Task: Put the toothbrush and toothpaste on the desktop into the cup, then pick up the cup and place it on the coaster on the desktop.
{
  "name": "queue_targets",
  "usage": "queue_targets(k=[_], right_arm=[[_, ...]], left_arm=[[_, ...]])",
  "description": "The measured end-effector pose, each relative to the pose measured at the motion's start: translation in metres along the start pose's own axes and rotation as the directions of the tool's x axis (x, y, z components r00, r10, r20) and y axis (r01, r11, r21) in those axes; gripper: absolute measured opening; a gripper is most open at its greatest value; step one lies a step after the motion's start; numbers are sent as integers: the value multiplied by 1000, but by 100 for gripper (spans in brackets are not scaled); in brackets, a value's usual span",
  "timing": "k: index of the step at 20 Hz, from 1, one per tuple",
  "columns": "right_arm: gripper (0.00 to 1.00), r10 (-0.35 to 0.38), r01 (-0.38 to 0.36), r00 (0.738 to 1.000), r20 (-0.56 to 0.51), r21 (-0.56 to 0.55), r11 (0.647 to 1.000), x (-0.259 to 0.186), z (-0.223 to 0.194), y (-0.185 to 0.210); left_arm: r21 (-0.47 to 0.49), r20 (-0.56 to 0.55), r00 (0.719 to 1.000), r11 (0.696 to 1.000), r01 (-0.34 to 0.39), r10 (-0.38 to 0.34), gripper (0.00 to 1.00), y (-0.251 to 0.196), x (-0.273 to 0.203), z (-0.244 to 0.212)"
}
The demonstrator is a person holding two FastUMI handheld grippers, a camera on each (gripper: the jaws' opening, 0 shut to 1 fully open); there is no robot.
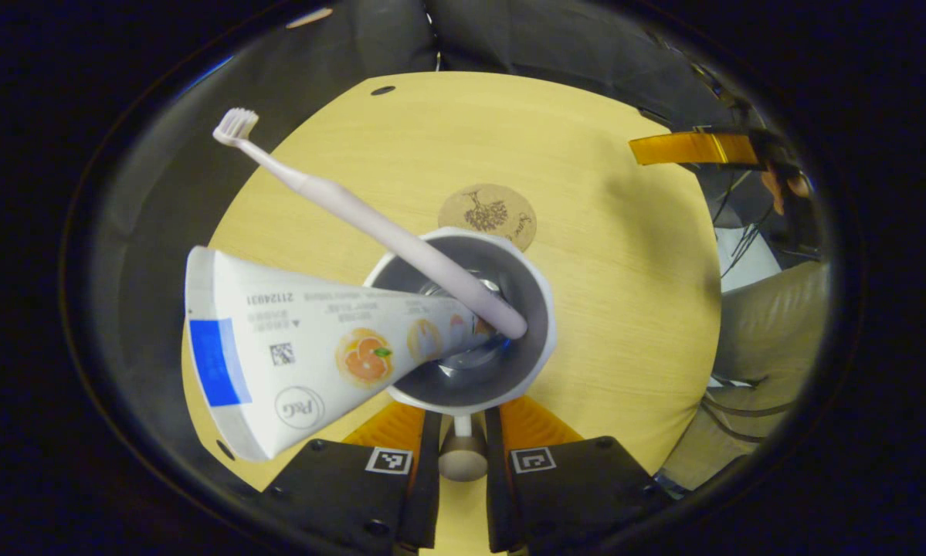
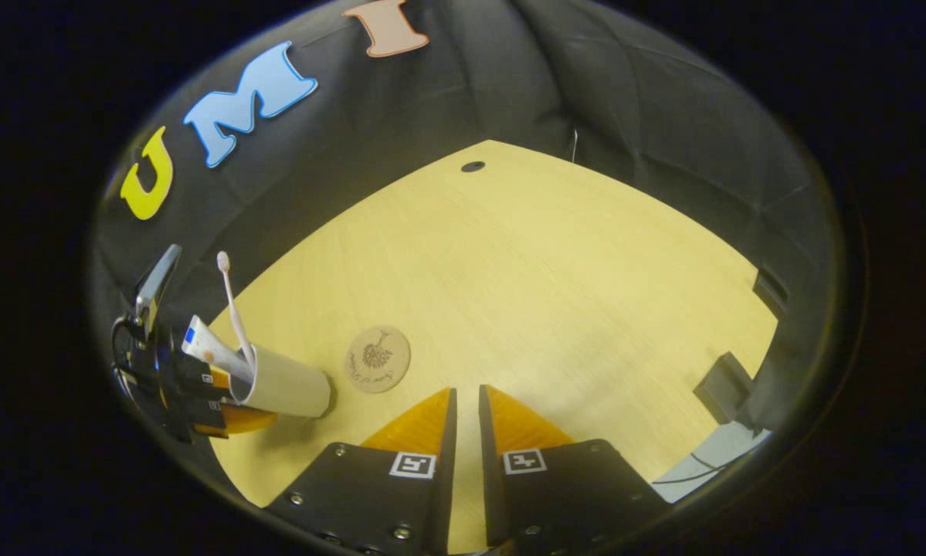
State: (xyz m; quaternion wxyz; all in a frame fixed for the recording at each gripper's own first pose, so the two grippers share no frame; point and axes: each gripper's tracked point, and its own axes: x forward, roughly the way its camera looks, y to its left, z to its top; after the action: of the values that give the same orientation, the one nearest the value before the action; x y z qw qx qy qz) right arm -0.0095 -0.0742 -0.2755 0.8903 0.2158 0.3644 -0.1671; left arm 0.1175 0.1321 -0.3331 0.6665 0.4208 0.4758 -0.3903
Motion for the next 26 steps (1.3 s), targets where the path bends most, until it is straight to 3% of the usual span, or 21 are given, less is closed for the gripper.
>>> queue_targets(k=[13, 22, 26], right_arm=[[17, -29, 29, 1000, -4, 58, 998, -4, 15, -55], [17, -18, 21, 999, -37, 81, 996, 5, 17, -80], [17, 9, -7, 999, -37, 50, 999, 5, 25, -77]], left_arm=[[93, -3, 1000, 995, 25, -25, 31, 8, -3, -13], [81, -41, 999, 997, 0, 4, 31, 9, -5, -12], [87, -45, 998, 996, -35, 39, 45, 12, -11, -18]])
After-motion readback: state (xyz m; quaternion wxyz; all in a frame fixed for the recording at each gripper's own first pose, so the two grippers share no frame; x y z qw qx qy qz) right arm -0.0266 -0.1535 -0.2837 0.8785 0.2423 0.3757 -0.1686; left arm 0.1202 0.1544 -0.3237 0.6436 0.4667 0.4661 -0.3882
